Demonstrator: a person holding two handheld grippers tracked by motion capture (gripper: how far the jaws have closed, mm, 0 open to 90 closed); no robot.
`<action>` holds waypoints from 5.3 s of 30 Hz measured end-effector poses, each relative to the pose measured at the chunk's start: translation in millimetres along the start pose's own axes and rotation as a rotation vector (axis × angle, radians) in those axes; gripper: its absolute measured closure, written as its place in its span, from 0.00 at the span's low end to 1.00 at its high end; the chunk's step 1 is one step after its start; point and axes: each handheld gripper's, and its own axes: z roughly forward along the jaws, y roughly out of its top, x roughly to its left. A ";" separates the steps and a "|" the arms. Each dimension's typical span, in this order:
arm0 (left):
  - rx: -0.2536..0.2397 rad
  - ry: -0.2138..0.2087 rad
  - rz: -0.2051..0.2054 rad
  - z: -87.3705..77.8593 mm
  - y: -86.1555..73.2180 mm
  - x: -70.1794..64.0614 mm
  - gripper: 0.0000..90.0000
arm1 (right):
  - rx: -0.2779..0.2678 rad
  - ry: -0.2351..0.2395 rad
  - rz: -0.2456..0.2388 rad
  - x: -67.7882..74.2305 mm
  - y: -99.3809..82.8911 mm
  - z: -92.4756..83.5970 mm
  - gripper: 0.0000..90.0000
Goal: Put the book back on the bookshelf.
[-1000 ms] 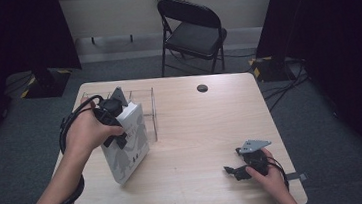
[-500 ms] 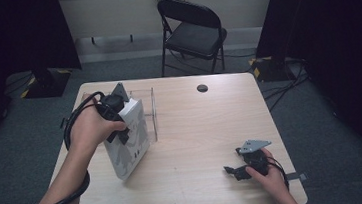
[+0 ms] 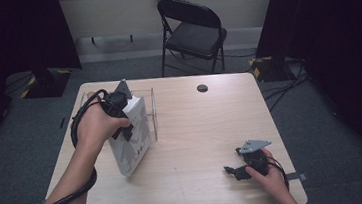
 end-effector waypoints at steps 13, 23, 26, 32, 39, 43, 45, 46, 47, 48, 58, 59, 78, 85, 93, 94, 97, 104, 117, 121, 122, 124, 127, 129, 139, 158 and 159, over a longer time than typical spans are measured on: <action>-0.001 -0.003 -0.097 -1.4 8.0 -7.5 0.59 | 0.000 0.000 0.000 0.0 0.0 0.0 0.14; 0.008 0.000 -0.122 0.5 15.9 -7.6 0.59 | 0.001 0.000 0.001 0.1 0.0 0.0 0.14; 0.001 -0.012 -0.135 1.8 17.8 -4.8 0.59 | 0.000 -0.001 0.000 0.0 0.0 0.0 0.13; -0.003 -0.006 -0.152 3.2 21.2 -4.6 0.59 | 0.000 -0.001 0.001 0.0 0.0 0.1 0.13; 0.002 0.001 -0.166 4.7 25.9 -5.3 0.59 | 0.000 0.000 0.000 0.0 0.0 0.0 0.14; 0.007 -0.001 -0.168 5.6 28.2 -4.9 0.59 | 0.000 0.000 0.000 -0.1 0.0 0.0 0.13; 0.003 0.002 -0.171 6.1 29.2 -4.6 0.59 | 0.000 0.000 0.000 -0.1 0.0 0.0 0.13; 0.003 0.003 -0.170 6.1 29.9 -4.1 0.59 | 0.000 0.000 0.000 -0.1 0.0 0.0 0.13; 0.001 0.010 -0.177 6.1 30.3 -4.0 0.59 | 0.000 0.000 0.001 0.0 0.0 0.0 0.14; 0.000 0.001 -0.179 6.2 30.7 -3.4 0.59 | 0.000 0.000 0.000 -0.1 0.0 0.0 0.14; -0.018 0.007 -0.214 6.5 34.8 -0.1 0.59 | 0.000 0.000 0.001 0.0 0.0 0.1 0.13; -0.023 -0.001 -0.215 7.0 35.2 0.5 0.59 | 0.000 0.000 0.000 -0.1 0.0 0.0 0.14; -0.029 0.011 -0.221 10.5 42.8 0.8 0.59 | 0.000 0.002 -0.002 -0.3 -0.1 0.0 0.13; -0.036 0.019 -0.239 9.8 46.1 2.2 0.59 | 0.000 0.002 -0.003 -0.3 -0.1 0.0 0.14; -0.048 0.020 -0.253 10.0 48.0 4.9 0.59 | 0.000 0.002 -0.003 -0.3 -0.1 -0.1 0.13; -0.048 0.022 -0.254 10.2 48.3 5.0 0.59 | 0.000 0.002 -0.003 -0.3 -0.1 -0.1 0.14; -0.046 0.026 -0.258 10.3 48.7 6.7 0.59 | 0.000 0.002 -0.003 -0.3 -0.1 -0.1 0.14; -0.051 0.018 -0.271 12.1 50.2 7.8 0.59 | 0.000 0.002 -0.002 -0.3 -0.1 -0.1 0.13; -0.076 0.025 -0.308 15.1 53.7 7.9 0.59 | 0.000 0.002 -0.003 -0.4 -0.1 -0.1 0.13; -0.094 0.030 -0.312 16.3 54.5 8.3 0.59 | 0.001 0.001 -0.003 -0.3 -0.1 -0.1 0.14; -0.097 0.029 -0.316 16.3 54.3 9.1 0.59 | 0.000 0.002 -0.003 -0.3 -0.1 0.0 0.14; -0.103 0.019 -0.325 16.4 54.7 9.8 0.59 | 0.000 0.002 -0.002 -0.3 -0.1 0.0 0.13; -0.114 0.031 -0.320 16.0 55.9 8.5 0.59 | 0.000 0.002 -0.003 -0.3 -0.1 -0.1 0.14; -0.117 0.034 -0.316 15.9 57.0 8.4 0.59 | 0.000 0.002 -0.003 -0.4 -0.1 -0.1 0.13; -0.117 0.044 -0.340 20.7 60.9 8.1 0.59 | 0.000 0.002 -0.003 -0.3 -0.1 -0.1 0.14; -0.145 0.067 -0.349 20.4 69.7 10.0 0.59 | 0.001 0.004 -0.006 -0.6 -0.2 -0.2 0.13; -0.154 0.063 -0.357 20.6 69.9 10.3 0.59 | 0.001 0.004 -0.006 -0.6 -0.2 -0.2 0.14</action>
